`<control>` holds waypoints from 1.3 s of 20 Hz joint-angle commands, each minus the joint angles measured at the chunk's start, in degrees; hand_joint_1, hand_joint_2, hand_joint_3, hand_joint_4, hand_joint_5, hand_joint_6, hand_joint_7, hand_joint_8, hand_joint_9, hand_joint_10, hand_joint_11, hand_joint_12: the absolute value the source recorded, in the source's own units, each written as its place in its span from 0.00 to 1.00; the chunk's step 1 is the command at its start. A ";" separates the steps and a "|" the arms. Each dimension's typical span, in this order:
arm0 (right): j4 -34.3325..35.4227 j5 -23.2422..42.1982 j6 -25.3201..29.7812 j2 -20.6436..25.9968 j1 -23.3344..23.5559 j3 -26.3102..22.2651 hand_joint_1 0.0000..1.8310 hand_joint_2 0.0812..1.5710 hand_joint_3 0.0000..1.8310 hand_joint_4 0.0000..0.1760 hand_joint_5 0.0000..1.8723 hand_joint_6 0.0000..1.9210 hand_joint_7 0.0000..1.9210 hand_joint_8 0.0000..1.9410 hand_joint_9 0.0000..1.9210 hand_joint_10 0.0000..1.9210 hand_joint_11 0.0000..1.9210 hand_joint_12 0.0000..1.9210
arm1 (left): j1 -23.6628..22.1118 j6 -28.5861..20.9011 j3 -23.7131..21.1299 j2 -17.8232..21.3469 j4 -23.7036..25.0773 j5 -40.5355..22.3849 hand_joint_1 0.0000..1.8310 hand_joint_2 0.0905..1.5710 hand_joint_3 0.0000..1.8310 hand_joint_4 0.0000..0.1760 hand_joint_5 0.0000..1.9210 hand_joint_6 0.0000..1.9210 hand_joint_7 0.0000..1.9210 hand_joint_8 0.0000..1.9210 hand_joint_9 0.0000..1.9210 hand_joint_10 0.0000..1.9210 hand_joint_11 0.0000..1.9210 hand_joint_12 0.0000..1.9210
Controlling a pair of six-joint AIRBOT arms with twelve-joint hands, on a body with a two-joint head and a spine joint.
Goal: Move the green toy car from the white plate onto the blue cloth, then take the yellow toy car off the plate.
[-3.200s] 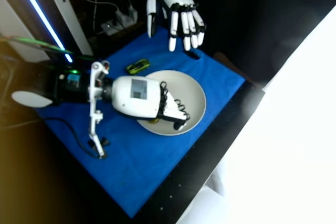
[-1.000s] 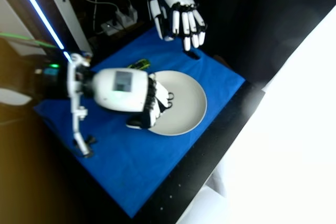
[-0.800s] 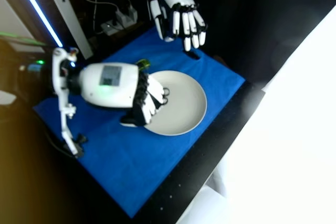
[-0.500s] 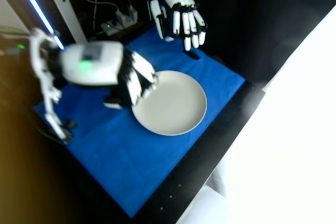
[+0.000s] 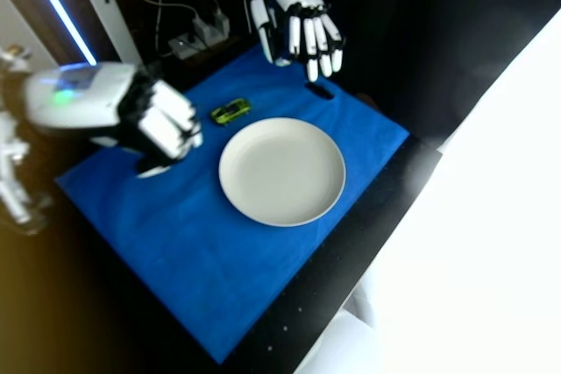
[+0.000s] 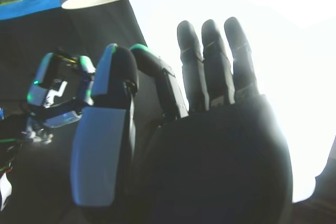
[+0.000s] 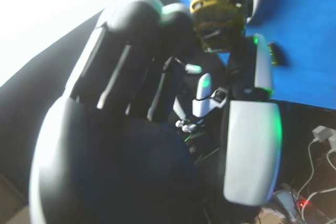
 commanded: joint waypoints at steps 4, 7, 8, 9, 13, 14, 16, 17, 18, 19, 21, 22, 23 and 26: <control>-2.98 6.93 5.18 0.95 -3.41 -1.43 0.71 0.67 0.00 0.00 0.62 0.30 0.53 0.58 0.51 0.72 0.47 0.87 | -0.22 -0.04 -0.17 0.37 1.39 -7.15 0.44 0.82 0.00 1.00 0.31 0.80 0.27 0.00 0.18 0.00 0.00 0.44; -2.80 5.55 5.18 0.33 -5.19 -1.42 0.67 0.63 0.00 0.00 0.64 0.32 0.48 0.53 0.43 0.68 0.37 0.85 | -0.22 -0.05 -0.24 0.37 1.36 -7.15 0.44 0.82 0.00 1.00 0.32 0.79 0.28 0.00 0.19 0.00 0.00 0.45; -2.92 4.54 5.18 -0.27 -5.50 -1.39 0.60 0.56 0.00 0.00 0.36 0.26 0.29 0.42 0.23 0.57 0.15 0.86 | -0.22 -0.05 -0.25 0.37 1.36 -7.15 0.45 0.82 0.00 1.00 0.32 0.79 0.28 0.00 0.18 0.00 0.00 0.44; -2.93 4.13 5.18 -0.51 -5.84 -1.40 0.60 0.56 0.00 0.00 0.36 0.26 0.29 0.42 0.23 0.57 0.15 0.86 | -0.21 -0.05 -0.25 0.36 1.36 -7.15 0.45 0.82 0.00 1.00 0.32 0.79 0.28 0.00 0.18 0.00 0.00 0.44; -2.86 3.96 5.19 -0.67 -6.28 -1.59 0.44 0.48 0.00 0.00 0.06 0.12 0.04 0.29 0.00 0.44 0.00 0.81 | -0.18 -0.05 -0.31 0.36 1.31 -7.16 0.45 0.82 0.00 1.00 0.32 0.79 0.28 0.00 0.18 0.00 0.00 0.42; -2.75 3.97 5.19 -0.67 -6.28 -1.58 0.42 0.47 0.00 0.00 0.02 0.12 0.01 0.24 0.00 0.35 0.00 0.76 | -0.17 -0.05 -0.32 0.36 1.31 -7.17 0.45 0.82 0.00 1.00 0.32 0.79 0.28 0.00 0.18 0.00 0.00 0.42; -2.42 4.06 5.19 -0.36 -6.28 -1.58 0.37 0.48 0.00 0.00 0.00 0.11 0.00 0.19 0.00 0.26 0.00 0.75 | -0.12 -0.05 -0.33 0.35 1.30 -7.28 0.44 0.82 0.00 1.00 0.32 0.79 0.28 0.00 0.18 0.00 0.00 0.43; -2.10 4.39 5.19 -0.07 -6.28 -1.58 0.26 0.55 0.00 0.00 0.02 0.16 0.02 0.20 0.00 0.33 0.00 0.82 | -0.07 -0.06 -0.35 0.36 1.24 -7.42 0.45 0.82 0.00 1.00 0.32 0.79 0.28 0.00 0.18 0.00 0.00 0.43; -1.48 5.52 5.19 0.45 -6.28 -1.64 0.16 0.65 0.04 0.00 0.06 0.27 0.07 0.24 0.01 0.47 0.00 0.90 | -0.01 -0.06 -0.37 0.36 1.19 -7.65 0.44 0.82 0.00 1.00 0.32 0.79 0.28 0.00 0.18 0.00 0.00 0.43; -0.33 7.31 5.19 0.99 -6.28 -1.65 0.16 0.75 0.07 0.00 0.04 0.48 0.06 0.33 0.00 0.53 0.00 0.93 | 0.12 -0.07 -0.43 0.39 1.11 -7.97 0.44 0.82 0.00 1.00 0.31 0.80 0.29 0.00 0.19 0.01 0.00 0.45; 2.37 12.73 5.17 2.09 -6.83 -1.63 0.17 0.80 0.08 0.00 0.01 0.53 0.07 0.39 0.00 0.56 0.00 0.93 | 0.54 -0.22 -0.56 0.63 0.93 -9.20 0.42 0.84 0.00 1.00 0.29 0.83 0.30 0.01 0.22 0.02 0.00 0.50; 5.77 17.86 5.12 2.88 -8.13 -1.57 0.31 0.78 0.08 0.00 0.04 0.52 0.11 0.35 0.00 0.52 0.00 0.84 | 1.22 -1.17 -0.51 0.93 0.62 -11.02 0.36 0.75 0.00 0.18 0.27 0.17 0.35 0.01 0.33 0.03 0.11 0.54; 9.23 22.87 5.02 3.61 -9.66 -1.57 0.31 0.78 0.08 0.00 0.04 0.52 0.11 0.35 0.00 0.52 0.00 0.84 | 1.59 -2.94 -0.18 1.30 0.58 -12.89 0.36 0.75 0.00 0.18 0.27 0.17 0.35 0.01 0.33 0.03 0.11 0.54; 20.01 42.41 3.23 5.31 -14.14 -1.64 0.28 0.77 0.05 0.00 0.00 0.56 0.00 0.35 0.00 0.35 0.00 0.99 | 1.70 -12.20 3.21 2.51 1.71 -21.37 0.34 0.73 0.00 0.31 0.28 0.00 0.34 0.00 0.36 0.00 0.18 0.53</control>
